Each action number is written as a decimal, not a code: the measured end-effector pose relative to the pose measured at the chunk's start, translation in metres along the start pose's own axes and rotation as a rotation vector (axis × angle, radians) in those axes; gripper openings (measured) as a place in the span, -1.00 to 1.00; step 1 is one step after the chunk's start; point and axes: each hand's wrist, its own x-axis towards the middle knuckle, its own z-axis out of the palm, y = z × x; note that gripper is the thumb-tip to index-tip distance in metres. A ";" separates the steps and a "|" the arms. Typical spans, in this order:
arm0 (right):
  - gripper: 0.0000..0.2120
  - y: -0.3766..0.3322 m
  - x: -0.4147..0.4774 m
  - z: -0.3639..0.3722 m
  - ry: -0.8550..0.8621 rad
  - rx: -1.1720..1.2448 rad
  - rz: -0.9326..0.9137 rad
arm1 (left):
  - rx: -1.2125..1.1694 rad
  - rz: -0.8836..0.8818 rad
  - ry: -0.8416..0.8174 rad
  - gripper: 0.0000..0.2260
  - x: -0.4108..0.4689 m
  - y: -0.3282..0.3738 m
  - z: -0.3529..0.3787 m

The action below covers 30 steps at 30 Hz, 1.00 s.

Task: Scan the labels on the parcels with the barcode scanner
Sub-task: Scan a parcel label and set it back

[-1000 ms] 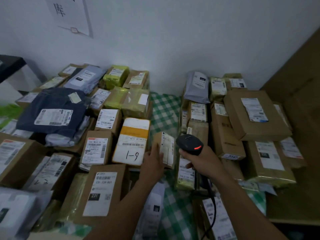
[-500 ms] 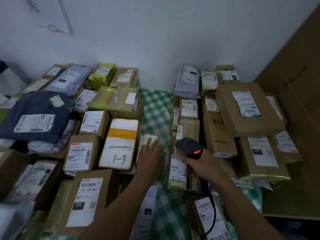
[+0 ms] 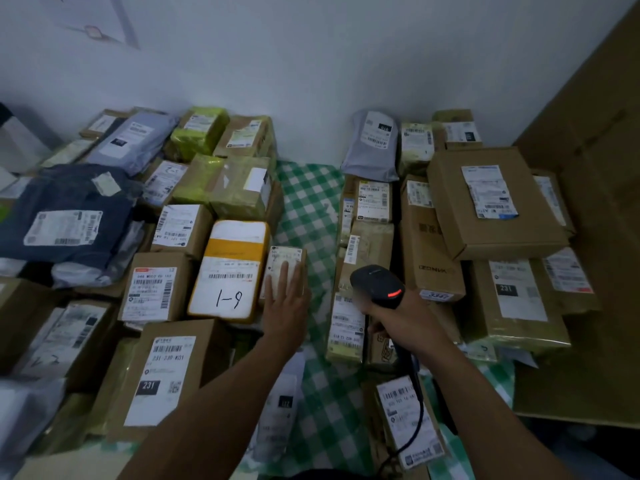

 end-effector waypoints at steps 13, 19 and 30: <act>-0.90 0.029 -0.013 -0.021 0.045 0.037 -0.003 | -1.362 -0.646 -0.440 -0.68 -0.065 0.088 0.016; -0.88 0.037 -0.020 -0.007 -0.005 0.043 0.019 | -1.384 -0.709 -0.412 -0.72 -0.095 0.075 -0.003; -0.63 0.041 -0.044 0.048 0.159 -0.022 0.018 | -1.583 -0.685 -0.358 -0.82 -0.156 0.025 -0.062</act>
